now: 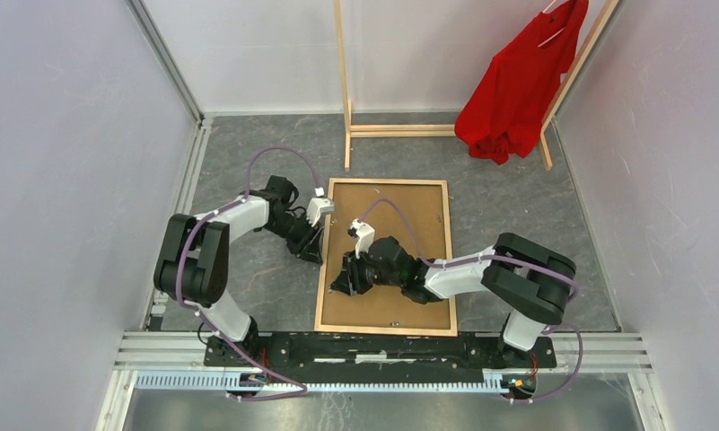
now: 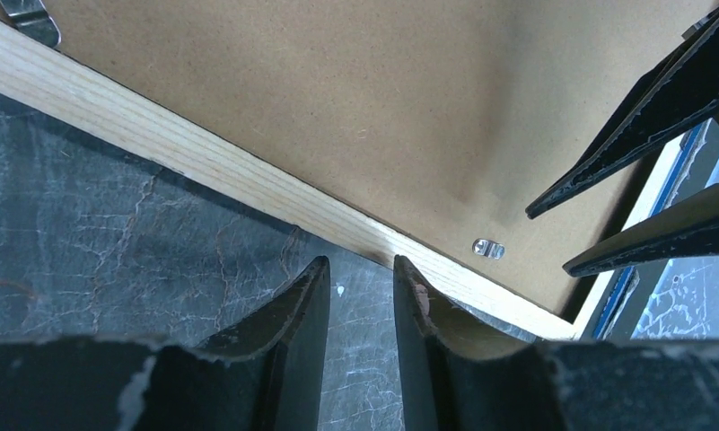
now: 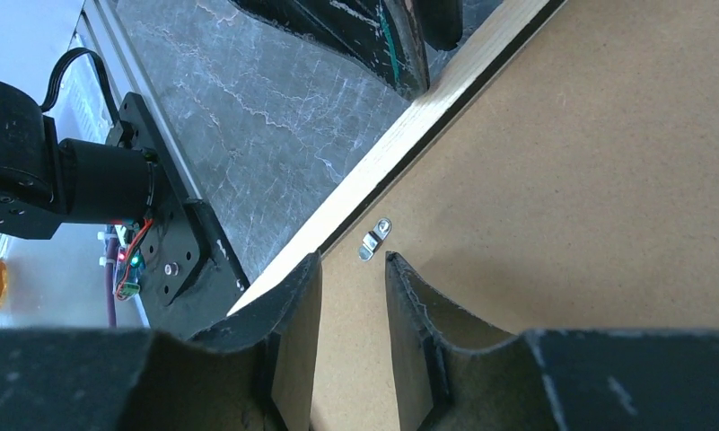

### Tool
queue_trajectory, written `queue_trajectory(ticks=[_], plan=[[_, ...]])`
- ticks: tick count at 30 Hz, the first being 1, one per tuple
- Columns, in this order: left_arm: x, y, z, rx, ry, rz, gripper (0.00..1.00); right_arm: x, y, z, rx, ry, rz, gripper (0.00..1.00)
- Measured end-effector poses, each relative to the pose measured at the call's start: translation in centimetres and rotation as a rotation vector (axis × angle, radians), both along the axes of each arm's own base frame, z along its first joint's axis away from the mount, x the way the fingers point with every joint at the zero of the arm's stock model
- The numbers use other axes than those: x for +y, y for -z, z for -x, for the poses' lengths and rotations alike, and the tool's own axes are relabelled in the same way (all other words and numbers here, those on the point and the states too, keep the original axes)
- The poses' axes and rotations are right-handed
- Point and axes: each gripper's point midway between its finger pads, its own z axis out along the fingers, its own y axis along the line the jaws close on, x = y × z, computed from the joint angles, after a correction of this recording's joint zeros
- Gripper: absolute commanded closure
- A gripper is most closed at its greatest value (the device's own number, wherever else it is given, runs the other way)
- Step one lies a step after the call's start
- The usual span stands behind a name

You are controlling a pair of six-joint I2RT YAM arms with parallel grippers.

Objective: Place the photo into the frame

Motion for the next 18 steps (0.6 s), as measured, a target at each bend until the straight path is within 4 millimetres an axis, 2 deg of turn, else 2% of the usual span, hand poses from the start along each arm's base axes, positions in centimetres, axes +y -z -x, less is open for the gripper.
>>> queue_trajectory(ticks=[10,18], plan=[[0.0,0.5,-0.1,0.025,0.000,-0.005,0.66,0.6,1.5,0.1,0.029,-0.016,0.022,0.62],[-0.1,0.4,-0.4,0.017,0.000,-0.006,0.68,1.0,1.7,0.1,0.036,-0.025,0.024,0.63]])
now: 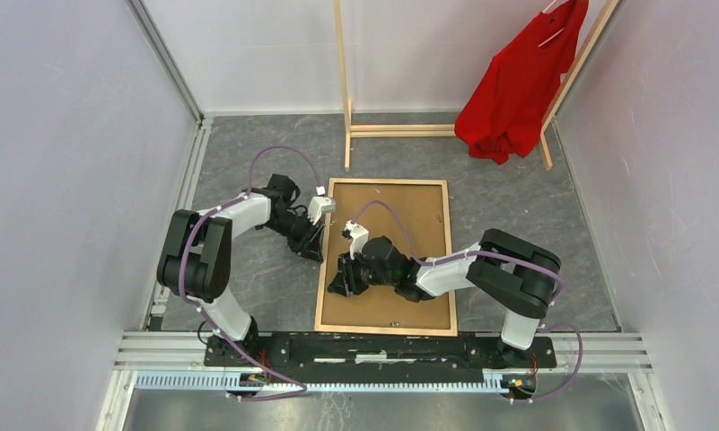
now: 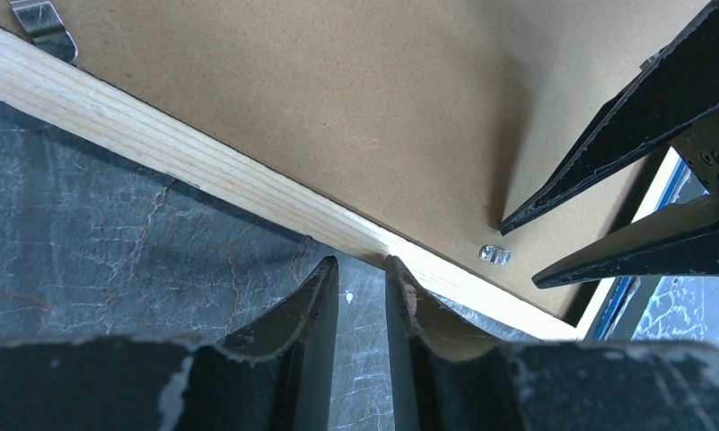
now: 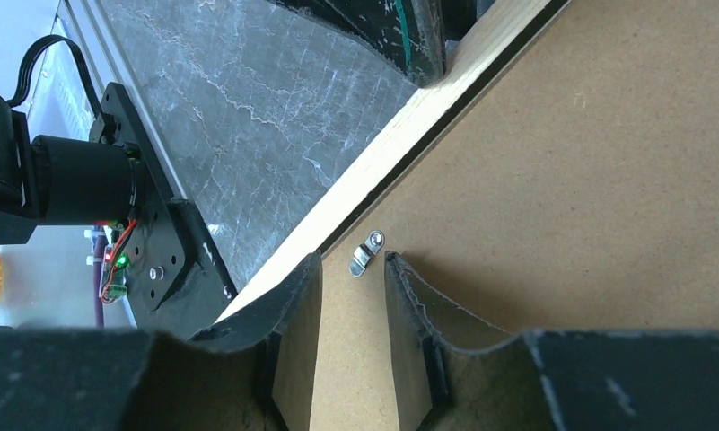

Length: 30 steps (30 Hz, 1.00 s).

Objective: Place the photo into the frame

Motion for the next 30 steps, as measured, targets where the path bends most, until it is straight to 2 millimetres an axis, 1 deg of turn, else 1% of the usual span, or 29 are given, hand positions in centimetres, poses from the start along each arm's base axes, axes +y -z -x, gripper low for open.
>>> queue_trajectory(ticks=[12,30], plan=[[0.0,-0.1,-0.1,-0.001,0.000,0.001,0.72,0.8,0.2,0.0,0.007,-0.015,0.003,0.65],[0.0,-0.1,-0.2,-0.004,-0.001,-0.001,0.73,1.4,0.3,0.4,0.015,-0.029,0.016,0.67]])
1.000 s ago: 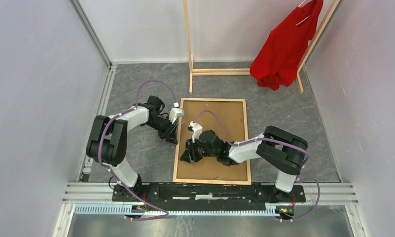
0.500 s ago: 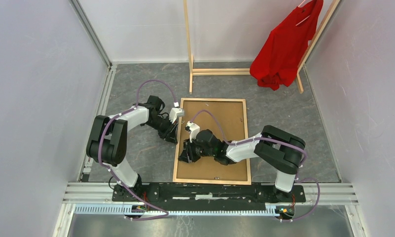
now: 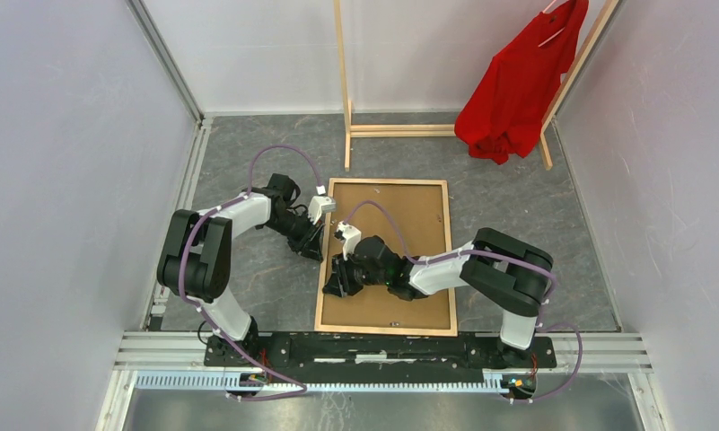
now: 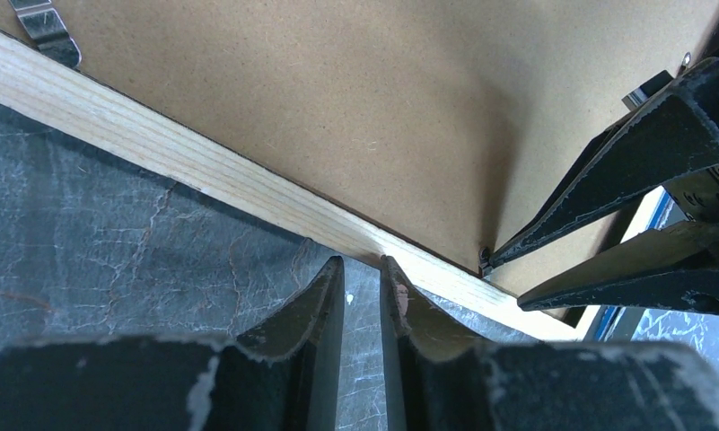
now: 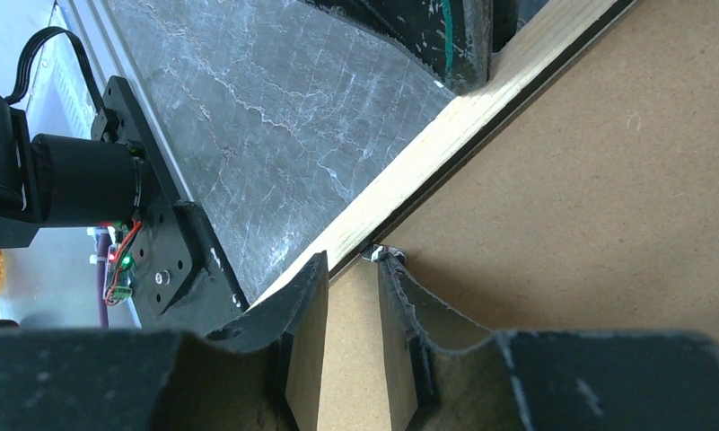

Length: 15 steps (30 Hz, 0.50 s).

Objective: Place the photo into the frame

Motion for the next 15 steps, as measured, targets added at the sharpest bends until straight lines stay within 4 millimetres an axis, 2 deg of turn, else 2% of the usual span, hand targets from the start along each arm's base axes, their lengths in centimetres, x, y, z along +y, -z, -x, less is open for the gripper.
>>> queue_trajectory(ticks=[15], plan=[[0.04,0.03,0.00,0.000,0.000,-0.003,0.73,0.36,0.02,-0.08,-0.001,-0.002,-0.001,0.67]])
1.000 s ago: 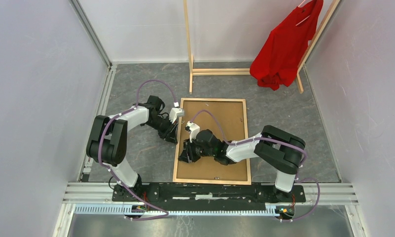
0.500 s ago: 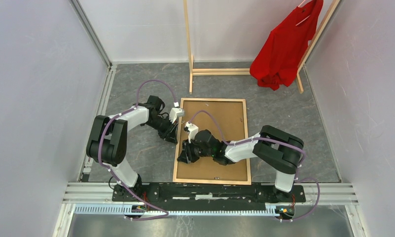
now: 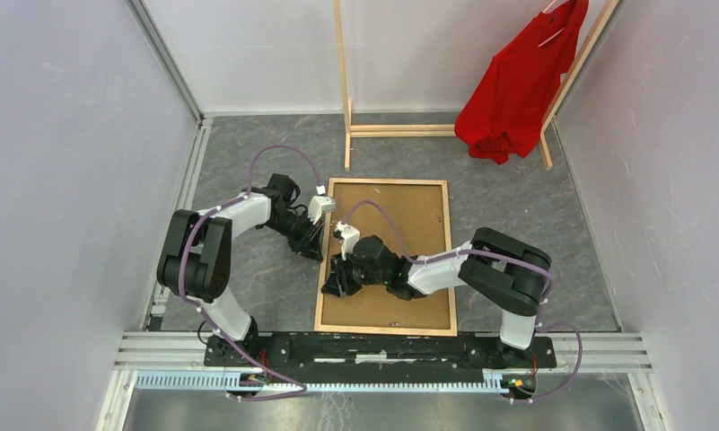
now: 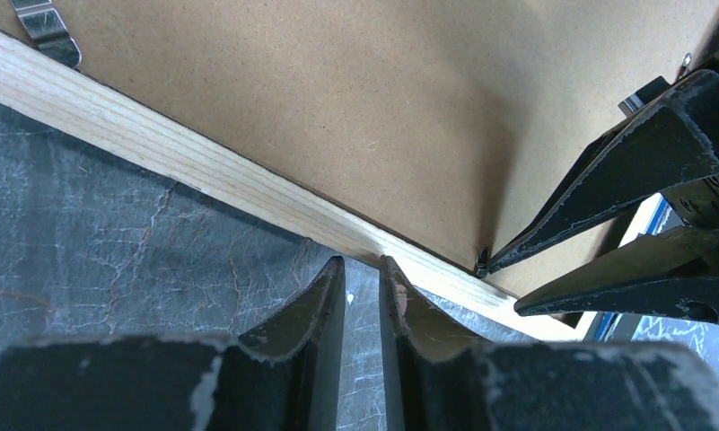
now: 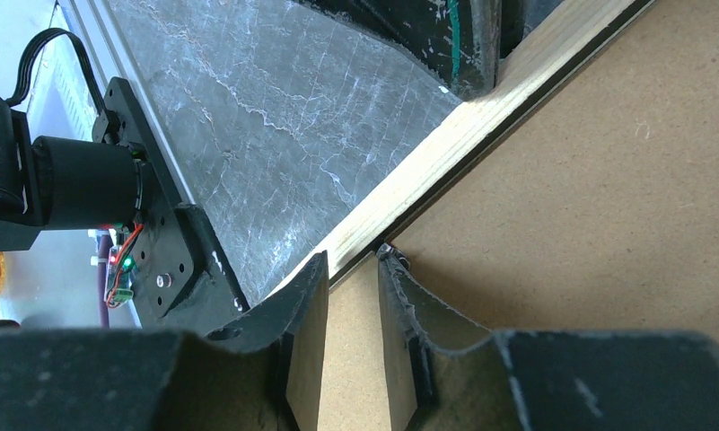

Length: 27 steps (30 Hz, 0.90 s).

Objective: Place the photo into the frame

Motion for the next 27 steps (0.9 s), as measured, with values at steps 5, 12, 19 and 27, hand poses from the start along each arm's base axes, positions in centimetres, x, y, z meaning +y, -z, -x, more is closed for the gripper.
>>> queue_trajectory(ticks=[5,12,19,27], plan=[[0.0,0.0,0.0,-0.001,0.000,0.000,0.74,0.0,-0.1,-0.1,-0.001,0.002,-0.001,0.65],[0.2,-0.2,-0.5,-0.012,-0.004,-0.015,0.74,-0.9,-2.7,-1.7,-0.015,0.041,-0.053,0.53],[0.0,-1.7,-2.9,-0.082,-0.009,-0.019,0.74,-1.9,-5.5,-2.9,-0.043,0.085,-0.129,0.46],[-0.2,-1.9,-6.1,-0.122,-0.041,-0.041,0.75,-6.3,-3.6,-7.9,-0.037,0.226,-0.067,0.41]])
